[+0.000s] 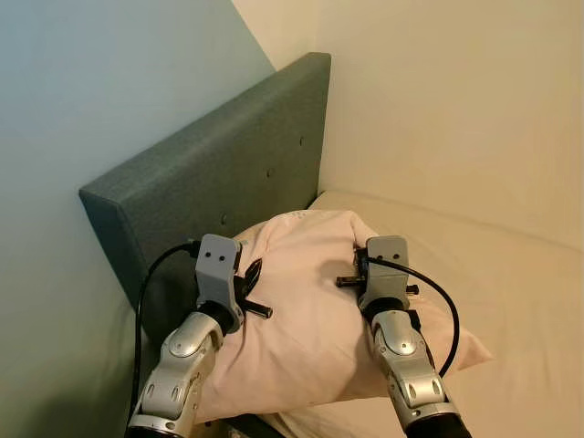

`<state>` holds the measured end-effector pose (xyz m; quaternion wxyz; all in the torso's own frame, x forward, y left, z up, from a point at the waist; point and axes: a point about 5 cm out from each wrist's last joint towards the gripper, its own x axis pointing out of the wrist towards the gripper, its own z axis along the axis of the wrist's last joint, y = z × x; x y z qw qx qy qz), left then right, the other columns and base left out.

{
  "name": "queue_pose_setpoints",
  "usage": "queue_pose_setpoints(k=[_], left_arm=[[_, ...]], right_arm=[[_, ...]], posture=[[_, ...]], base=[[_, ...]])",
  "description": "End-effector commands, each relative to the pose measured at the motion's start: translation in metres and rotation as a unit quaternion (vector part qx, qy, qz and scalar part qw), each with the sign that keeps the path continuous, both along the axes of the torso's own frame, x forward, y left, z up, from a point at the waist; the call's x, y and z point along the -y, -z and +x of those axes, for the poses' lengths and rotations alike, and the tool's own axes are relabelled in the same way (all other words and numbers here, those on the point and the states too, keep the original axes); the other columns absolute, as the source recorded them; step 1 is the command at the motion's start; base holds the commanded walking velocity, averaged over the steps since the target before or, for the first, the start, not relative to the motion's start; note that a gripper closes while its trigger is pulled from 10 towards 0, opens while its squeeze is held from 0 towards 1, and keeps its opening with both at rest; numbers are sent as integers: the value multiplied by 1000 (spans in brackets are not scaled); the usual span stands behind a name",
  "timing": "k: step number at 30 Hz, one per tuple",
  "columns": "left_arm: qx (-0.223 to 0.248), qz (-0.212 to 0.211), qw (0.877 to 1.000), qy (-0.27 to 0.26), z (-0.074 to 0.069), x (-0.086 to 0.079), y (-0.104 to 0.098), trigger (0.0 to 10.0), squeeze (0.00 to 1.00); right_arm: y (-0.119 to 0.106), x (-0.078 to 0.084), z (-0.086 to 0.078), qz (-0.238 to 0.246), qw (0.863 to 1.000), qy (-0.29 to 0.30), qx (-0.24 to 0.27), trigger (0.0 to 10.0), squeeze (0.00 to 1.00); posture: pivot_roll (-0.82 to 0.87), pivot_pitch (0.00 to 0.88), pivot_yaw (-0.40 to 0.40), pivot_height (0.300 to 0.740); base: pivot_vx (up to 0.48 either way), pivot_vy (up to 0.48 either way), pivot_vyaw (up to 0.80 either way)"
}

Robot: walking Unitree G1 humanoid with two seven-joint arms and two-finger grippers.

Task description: Clean up the room

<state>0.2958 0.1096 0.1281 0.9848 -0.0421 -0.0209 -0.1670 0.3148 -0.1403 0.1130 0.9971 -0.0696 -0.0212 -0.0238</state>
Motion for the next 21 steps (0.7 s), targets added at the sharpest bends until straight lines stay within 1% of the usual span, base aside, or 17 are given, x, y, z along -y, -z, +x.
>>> queue_pose_setpoints(k=[1, 4, 12, 14, 21], left_arm=[[13, 5, 1000, -12, 2, -8, -5, 10000, 0], [13, 5, 1000, -12, 2, -8, -5, 10000, 0], [13, 5, 1000, -13, 2, -7, -5, 10000, 0], [13, 5, 1000, -14, 2, -7, -4, 10000, 0], [12, 6, 1000, -14, 3, -7, -4, 10000, 0]], right_arm=[[-7, 13, 1, 9, 999, 35, 13, 10000, 0], [-6, 13, 1, 16, 999, 35, 9, 10000, 0], [-5, 12, 2, 19, 999, 29, 4, 10000, 0], [-4, 12, 2, 25, 999, 30, 4, 10000, 0], [-4, 13, 2, 30, 999, 32, -1, 10000, 0]], posture=[[-66, 33, 5, 740], [-66, 34, 4, 740], [-65, 33, 0, 740], [-66, 33, 1, 740], [-66, 34, 2, 740]], base=[[0, 0, 0], [0, 0, 0], [0, 0, -747], [0, 0, -431], [0, 0, 0]])
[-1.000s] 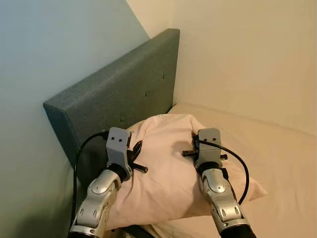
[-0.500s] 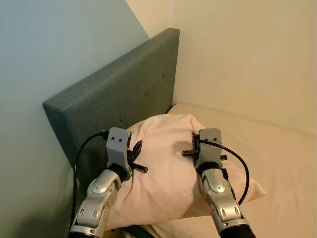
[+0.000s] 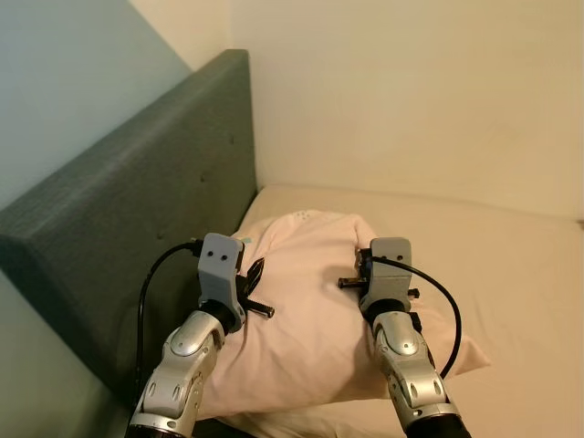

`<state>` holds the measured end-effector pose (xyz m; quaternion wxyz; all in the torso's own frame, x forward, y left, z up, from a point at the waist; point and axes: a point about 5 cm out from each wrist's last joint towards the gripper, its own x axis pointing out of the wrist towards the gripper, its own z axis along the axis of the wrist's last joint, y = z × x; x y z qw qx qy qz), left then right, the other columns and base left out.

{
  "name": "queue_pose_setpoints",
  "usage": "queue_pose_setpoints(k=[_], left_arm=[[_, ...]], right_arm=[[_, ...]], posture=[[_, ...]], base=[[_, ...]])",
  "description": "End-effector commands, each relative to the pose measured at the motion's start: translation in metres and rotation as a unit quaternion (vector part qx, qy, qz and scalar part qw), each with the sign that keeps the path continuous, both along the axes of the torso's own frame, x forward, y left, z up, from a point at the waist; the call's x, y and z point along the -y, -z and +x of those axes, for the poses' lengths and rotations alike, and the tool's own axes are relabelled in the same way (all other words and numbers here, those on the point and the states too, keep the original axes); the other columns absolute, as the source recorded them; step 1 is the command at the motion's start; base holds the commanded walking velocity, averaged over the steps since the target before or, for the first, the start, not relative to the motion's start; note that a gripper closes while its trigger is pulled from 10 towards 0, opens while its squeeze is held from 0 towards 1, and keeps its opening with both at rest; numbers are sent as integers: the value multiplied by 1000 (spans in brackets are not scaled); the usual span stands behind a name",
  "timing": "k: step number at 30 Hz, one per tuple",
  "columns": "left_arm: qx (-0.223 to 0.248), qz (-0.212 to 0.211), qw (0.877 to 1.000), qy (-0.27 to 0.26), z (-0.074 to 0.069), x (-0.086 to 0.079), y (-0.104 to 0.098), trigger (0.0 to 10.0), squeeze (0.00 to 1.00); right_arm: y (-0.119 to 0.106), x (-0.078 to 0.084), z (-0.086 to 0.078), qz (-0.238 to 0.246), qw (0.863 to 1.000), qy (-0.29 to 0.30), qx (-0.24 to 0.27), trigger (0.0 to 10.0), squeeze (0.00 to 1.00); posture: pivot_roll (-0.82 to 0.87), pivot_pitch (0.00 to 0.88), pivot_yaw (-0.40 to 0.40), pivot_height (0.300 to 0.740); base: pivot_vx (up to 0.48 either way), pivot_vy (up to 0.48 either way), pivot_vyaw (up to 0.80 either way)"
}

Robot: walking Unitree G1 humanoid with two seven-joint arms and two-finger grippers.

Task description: Clean up the room

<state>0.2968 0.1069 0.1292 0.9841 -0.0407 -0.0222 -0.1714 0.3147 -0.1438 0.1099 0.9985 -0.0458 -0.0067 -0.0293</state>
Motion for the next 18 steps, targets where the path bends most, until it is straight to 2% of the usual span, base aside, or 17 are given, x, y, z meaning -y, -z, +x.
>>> queue_pose_setpoints(k=[1, 8, 18], left_arm=[[10, 5, 1000, -18, 2, -10, -3, 10000, 0], [10, 5, 1000, -18, 3, -10, -3, 10000, 0], [9, 5, 1000, -17, 2, -9, -2, 10000, 0]], right_arm=[[-7, 10, 2, 6, 1000, 27, 11, 10000, 0], [-6, 10, 3, 10, 1000, 27, 6, 10000, 0], [-3, 9, 3, 17, 1000, 23, -6, 10000, 0]], posture=[[-67, 33, 2, 740], [-67, 33, 1, 740], [-68, 33, 0, 740]], base=[[0, 0, 0], [0, 0, 0], [0, 0, -800]])
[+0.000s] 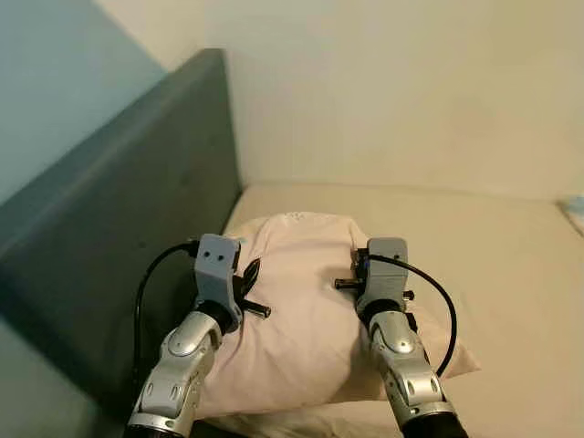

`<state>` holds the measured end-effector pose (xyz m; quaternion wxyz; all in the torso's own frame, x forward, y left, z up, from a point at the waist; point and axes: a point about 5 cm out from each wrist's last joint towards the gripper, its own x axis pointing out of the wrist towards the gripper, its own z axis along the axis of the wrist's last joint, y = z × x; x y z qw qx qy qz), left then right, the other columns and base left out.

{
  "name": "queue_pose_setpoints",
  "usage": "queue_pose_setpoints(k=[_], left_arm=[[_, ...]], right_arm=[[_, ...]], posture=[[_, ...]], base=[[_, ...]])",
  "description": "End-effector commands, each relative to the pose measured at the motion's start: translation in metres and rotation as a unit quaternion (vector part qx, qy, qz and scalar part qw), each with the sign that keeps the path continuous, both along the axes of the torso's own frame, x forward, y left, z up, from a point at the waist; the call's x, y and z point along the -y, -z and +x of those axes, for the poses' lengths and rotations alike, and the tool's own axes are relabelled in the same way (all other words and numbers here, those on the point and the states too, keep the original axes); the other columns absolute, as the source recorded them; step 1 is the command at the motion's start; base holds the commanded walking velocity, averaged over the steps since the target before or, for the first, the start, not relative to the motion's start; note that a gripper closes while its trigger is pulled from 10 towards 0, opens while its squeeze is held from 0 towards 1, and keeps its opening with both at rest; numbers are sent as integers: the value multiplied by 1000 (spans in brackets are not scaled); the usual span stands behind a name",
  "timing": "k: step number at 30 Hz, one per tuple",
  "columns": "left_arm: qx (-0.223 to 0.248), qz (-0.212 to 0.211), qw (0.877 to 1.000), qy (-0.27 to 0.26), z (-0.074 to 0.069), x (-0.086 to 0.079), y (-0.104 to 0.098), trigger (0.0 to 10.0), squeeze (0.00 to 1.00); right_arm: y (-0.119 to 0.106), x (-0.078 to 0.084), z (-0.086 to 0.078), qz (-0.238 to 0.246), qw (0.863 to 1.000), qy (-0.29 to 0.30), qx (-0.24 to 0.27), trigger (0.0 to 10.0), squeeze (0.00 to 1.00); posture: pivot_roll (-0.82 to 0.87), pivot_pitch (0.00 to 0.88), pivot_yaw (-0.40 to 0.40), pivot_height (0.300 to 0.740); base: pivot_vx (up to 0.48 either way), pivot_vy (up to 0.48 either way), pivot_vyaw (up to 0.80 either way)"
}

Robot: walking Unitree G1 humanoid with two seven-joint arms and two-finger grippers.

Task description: Clean up the room

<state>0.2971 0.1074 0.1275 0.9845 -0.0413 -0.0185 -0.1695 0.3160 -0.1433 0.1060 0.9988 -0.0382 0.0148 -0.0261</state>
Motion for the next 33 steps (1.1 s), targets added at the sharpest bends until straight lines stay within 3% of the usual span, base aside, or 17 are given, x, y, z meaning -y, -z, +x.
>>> queue_pose_setpoints(k=[1, 8, 21, 33], left_arm=[[13, 6, 1000, -15, 2, -9, -4, 10000, 0], [12, 7, 1000, -15, 1, -9, -4, 10000, 0], [20, 0, 999, -28, 2, -12, -6, 10000, 0], [20, 2, 996, -84, 6, -25, -5, 10000, 0]], right_arm=[[-7, 10, 1, 10, 1000, 25, 15, 10000, 0], [-7, 7, 1, 16, 1000, 14, 16, 10000, 0], [-9, 3, 2, 9, 1000, -6, 17, 10000, 0], [-20, 9, 8, -17, 999, -4, 36, 10000, 0]], posture=[[-69, 30, 0, 740], [-68, 31, 0, 740], [-72, 20, -3, 740], [-72, 23, -8, 730]], base=[[0, 0, -800], [0, 0, -800], [0, 0, 0], [0, 0, 0]])
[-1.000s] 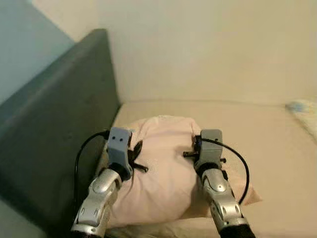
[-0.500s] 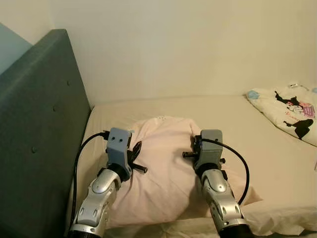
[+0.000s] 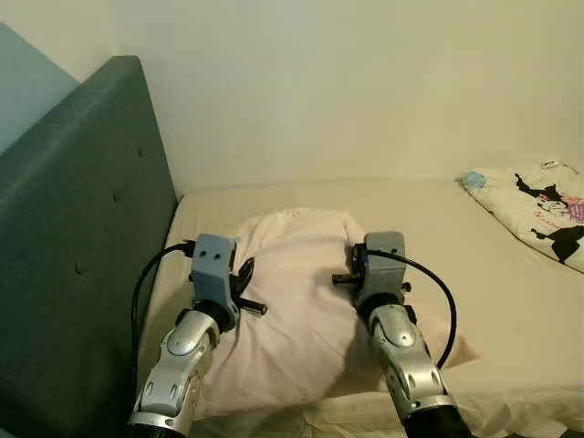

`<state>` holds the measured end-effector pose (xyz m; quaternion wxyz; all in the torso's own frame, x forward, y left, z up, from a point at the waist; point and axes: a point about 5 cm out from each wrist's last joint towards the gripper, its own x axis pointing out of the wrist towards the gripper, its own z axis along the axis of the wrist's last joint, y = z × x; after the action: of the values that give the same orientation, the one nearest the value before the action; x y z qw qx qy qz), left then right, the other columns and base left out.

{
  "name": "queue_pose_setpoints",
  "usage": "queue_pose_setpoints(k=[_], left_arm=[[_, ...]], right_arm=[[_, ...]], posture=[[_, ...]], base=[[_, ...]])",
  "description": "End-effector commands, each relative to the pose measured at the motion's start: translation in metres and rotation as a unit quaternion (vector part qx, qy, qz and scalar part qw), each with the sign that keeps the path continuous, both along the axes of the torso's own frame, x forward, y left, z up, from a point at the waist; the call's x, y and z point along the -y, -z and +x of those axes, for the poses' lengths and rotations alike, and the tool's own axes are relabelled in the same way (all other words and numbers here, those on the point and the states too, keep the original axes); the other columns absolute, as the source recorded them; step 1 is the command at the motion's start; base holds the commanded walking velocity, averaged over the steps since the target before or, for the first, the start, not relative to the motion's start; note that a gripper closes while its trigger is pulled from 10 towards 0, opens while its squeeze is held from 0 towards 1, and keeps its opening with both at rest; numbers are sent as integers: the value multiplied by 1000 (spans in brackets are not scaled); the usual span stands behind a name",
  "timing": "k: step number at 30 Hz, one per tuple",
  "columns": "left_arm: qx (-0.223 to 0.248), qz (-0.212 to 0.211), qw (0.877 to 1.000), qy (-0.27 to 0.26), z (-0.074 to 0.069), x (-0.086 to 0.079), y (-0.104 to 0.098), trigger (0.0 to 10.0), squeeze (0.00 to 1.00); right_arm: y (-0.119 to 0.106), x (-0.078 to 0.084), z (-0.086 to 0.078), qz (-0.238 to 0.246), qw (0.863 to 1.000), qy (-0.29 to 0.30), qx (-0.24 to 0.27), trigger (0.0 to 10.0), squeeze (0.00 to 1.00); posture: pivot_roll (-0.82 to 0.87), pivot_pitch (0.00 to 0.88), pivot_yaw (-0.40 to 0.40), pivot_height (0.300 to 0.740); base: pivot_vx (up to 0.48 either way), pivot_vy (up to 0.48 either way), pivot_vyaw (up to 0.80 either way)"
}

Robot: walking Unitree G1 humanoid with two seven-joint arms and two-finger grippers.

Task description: Clean up the room

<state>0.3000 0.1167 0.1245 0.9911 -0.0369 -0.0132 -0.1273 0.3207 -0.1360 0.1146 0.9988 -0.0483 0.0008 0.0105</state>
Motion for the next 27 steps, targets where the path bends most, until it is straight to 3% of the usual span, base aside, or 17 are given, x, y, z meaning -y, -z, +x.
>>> queue_pose_setpoints(k=[1, 20, 27], left_arm=[[27, -2, 999, -43, 3, -16, -8, 10000, 0], [29, -1, 999, -46, 2, -14, -9, 10000, 0], [30, -2, 999, -41, 2, -14, -10, 10000, 0]], right_arm=[[-11, 16, 4, -6, 999, 33, 25, 10000, 0], [-8, 14, 2, 0, 999, 28, 20, 10000, 0], [-9, 13, 1, 0, 999, 27, 26, 10000, 0]], posture=[[-74, 23, -8, 725], [-73, 28, -11, 650], [-68, 32, -8, 645]], base=[[0, 0, 0], [0, 0, 0], [0, 0, 0]])
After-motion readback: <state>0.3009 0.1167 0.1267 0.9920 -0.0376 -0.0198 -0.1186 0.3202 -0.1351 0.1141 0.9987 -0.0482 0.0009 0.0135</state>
